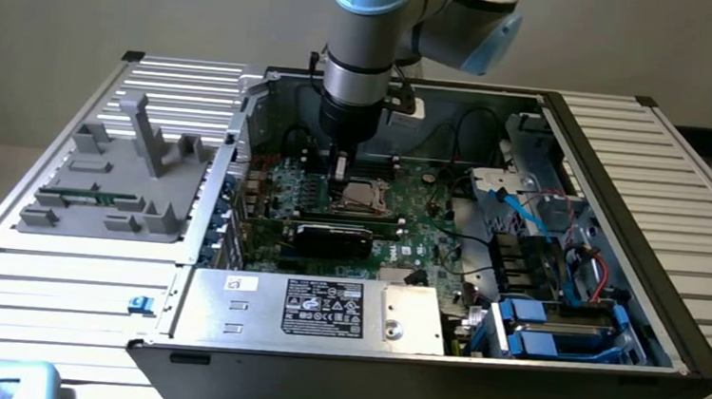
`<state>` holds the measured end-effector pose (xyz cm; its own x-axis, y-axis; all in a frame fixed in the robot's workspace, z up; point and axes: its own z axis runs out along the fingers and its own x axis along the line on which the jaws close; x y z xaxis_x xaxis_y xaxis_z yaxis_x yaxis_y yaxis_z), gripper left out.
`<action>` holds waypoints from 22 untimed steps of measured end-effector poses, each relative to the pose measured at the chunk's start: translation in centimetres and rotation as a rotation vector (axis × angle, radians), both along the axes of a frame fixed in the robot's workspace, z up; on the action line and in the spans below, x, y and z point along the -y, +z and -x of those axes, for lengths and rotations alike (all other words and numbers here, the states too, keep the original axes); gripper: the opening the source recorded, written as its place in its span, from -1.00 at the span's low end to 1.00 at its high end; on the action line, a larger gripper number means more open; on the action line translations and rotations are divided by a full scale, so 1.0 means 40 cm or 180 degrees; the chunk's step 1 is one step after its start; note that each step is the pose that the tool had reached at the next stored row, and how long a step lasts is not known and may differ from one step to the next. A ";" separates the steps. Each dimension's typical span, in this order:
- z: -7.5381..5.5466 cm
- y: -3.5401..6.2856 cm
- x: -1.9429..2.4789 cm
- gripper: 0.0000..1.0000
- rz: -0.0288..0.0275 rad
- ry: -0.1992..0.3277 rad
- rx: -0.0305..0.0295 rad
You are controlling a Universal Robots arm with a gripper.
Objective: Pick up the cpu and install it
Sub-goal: 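Close the cpu cover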
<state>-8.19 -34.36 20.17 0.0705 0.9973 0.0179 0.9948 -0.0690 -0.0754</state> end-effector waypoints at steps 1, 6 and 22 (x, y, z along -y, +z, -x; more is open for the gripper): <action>0.001 0.000 0.000 -0.79 0.0001 -0.0001 -0.0001; 0.003 0.021 0.000 -0.79 -0.0001 -0.0001 0.0000; 0.058 0.105 0.002 -0.79 -0.0001 -0.0001 0.0001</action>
